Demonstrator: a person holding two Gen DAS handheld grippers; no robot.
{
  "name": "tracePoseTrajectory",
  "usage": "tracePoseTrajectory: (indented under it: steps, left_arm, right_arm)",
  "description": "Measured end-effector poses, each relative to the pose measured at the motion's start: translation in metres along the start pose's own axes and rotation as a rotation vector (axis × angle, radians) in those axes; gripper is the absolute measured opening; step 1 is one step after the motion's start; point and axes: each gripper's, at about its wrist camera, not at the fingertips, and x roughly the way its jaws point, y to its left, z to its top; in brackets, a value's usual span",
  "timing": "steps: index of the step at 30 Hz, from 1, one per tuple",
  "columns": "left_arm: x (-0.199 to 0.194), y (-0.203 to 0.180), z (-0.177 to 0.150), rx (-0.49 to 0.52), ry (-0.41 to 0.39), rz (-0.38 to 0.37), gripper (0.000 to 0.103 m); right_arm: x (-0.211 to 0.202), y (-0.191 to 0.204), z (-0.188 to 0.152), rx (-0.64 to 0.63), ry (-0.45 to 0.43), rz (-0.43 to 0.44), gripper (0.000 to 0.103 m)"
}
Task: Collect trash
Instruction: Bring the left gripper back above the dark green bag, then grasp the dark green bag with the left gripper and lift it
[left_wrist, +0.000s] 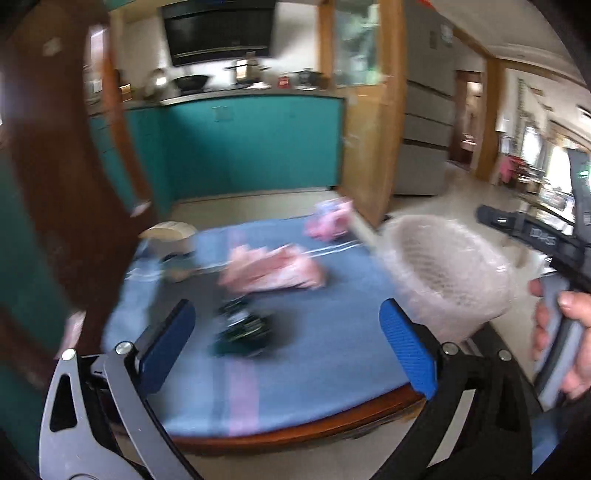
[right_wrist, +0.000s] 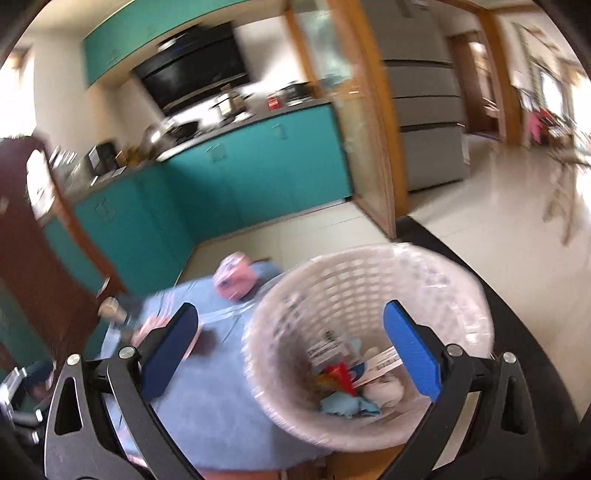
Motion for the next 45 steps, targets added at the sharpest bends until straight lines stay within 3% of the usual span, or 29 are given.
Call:
tracePoseTrajectory:
  steps: [2, 4, 7, 11, 23, 33, 43, 45]
  left_arm:
    - [0.015, 0.020, -0.011, -0.045, 0.077, 0.035, 0.099]
    - [0.023, 0.026, -0.016, -0.048, 0.108, 0.021, 0.099]
    - [0.031, 0.024, -0.019, -0.007, 0.119, 0.057, 0.099]
    - [0.027, 0.018, -0.016, -0.028, 0.108, 0.038, 0.099]
    - [0.032, 0.018, -0.025, -0.045, 0.129, 0.011, 0.099]
    - [0.056, 0.023, -0.027, -0.070, 0.167, 0.041, 0.099]
    - [0.122, 0.033, -0.022, -0.122, 0.236, 0.048, 0.099]
    - [0.138, 0.038, -0.022, -0.145, 0.265, 0.038, 0.095]
  right_arm:
    - [0.004, 0.017, -0.007, -0.046, 0.033, 0.030, 0.098]
    - [0.007, 0.037, -0.015, -0.097, 0.061, 0.060, 0.098]
    - [0.008, 0.060, -0.024, -0.160, 0.061, 0.070, 0.098]
    - [0.012, 0.071, -0.030, -0.174, 0.075, 0.080, 0.098]
    - [0.014, 0.068, -0.036, -0.183, 0.093, 0.075, 0.098]
    - [0.012, 0.068, -0.035, -0.177, 0.090, 0.084, 0.098]
    - [0.010, 0.070, -0.035, -0.172, 0.096, 0.089, 0.098]
    - [0.010, 0.072, -0.035, -0.174, 0.099, 0.090, 0.098]
